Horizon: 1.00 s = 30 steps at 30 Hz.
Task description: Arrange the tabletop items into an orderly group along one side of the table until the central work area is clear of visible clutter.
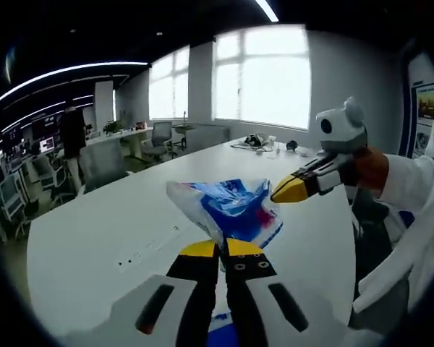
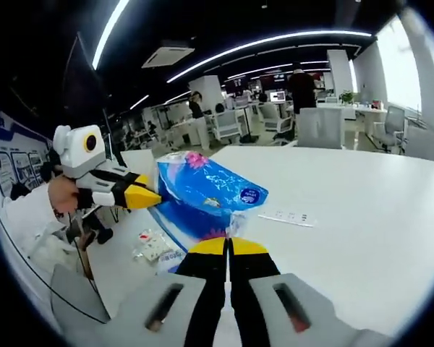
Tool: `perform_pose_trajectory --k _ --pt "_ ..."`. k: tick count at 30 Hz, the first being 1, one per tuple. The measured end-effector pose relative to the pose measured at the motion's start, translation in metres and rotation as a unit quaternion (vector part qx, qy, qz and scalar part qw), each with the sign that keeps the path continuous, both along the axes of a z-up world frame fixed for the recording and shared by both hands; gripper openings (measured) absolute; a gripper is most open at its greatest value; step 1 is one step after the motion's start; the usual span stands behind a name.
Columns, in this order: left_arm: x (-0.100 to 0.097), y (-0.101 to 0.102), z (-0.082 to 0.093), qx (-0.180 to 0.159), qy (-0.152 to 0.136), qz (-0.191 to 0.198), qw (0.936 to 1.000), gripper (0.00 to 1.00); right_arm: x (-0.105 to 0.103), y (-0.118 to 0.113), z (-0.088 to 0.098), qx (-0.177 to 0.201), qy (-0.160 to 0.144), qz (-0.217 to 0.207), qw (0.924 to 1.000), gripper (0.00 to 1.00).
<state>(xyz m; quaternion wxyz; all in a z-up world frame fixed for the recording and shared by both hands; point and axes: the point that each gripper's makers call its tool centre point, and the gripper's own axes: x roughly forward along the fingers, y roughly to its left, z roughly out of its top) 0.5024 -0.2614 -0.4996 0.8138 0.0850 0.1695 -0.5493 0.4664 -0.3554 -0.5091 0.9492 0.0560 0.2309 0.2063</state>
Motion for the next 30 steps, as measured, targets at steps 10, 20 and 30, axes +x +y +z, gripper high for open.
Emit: perform_pose_trajectory --k 10,20,30 --pt "0.002 -0.057 -0.029 0.008 0.019 -0.031 0.9993 0.00 0.005 -0.054 -0.015 -0.022 0.012 -0.034 0.9991 0.00" --pt "0.009 -0.096 -0.084 0.030 0.064 -0.042 0.9966 0.00 0.014 -0.092 -0.065 -0.035 0.048 -0.052 0.9969 0.00" --pt "0.023 -0.124 -0.148 0.059 0.111 -0.035 0.9915 0.00 0.029 -0.123 -0.125 -0.046 0.091 -0.069 0.9924 0.00"
